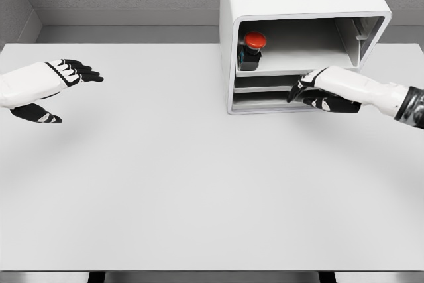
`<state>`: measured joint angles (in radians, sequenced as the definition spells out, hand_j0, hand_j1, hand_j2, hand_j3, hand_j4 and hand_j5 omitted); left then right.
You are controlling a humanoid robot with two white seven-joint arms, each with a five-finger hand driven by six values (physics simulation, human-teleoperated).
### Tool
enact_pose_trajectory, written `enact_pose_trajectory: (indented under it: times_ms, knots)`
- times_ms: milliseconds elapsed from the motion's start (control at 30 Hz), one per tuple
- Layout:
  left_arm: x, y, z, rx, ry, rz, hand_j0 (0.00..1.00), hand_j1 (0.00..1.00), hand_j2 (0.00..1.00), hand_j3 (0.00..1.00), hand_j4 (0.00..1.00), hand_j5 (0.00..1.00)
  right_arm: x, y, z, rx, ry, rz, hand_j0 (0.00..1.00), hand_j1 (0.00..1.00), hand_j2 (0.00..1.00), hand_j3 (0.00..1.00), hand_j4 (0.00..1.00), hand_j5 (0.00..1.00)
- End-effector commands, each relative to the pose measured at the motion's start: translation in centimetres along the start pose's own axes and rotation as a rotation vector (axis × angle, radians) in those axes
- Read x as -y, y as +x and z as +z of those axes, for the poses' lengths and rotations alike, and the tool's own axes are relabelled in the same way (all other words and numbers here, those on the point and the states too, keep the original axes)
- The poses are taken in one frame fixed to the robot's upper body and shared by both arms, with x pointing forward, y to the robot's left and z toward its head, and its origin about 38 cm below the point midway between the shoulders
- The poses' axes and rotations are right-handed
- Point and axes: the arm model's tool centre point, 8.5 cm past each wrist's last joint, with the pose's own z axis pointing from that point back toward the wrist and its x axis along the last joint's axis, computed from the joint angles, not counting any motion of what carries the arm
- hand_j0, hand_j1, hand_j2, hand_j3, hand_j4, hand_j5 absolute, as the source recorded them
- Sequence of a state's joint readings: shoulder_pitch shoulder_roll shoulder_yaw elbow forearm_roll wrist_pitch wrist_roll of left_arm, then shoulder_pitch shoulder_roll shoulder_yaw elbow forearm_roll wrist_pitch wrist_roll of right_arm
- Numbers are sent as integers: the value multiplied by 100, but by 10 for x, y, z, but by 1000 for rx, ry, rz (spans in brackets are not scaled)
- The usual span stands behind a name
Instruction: Slide open multi-storey tabletop storage cabinets and put open load switch and slide close multi-storey tabletop storage cabinets
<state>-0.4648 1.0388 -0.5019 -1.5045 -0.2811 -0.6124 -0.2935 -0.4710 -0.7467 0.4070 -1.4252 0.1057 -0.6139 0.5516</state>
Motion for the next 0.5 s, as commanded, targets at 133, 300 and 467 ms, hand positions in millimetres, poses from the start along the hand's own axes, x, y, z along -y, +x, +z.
enact_pose_trajectory:
  times_ms: [133, 300, 467]
  knots:
    - [4, 0, 1, -1, -3, 13, 100, 100, 100, 100, 100, 100, 10, 5, 24, -4, 7, 6, 55, 55, 55, 55, 55, 55]
    - [4, 1, 1, 2, -3, 12, 100, 100, 100, 100, 100, 100, 12, 16, 68, -36, -45, -1, 64, 64, 64, 64, 64, 64]
    - [4, 1, 1, 2, -3, 12, 100, 100, 100, 100, 100, 100, 14, 15, 101, -69, -101, -52, 91, 91, 91, 91, 91, 91]
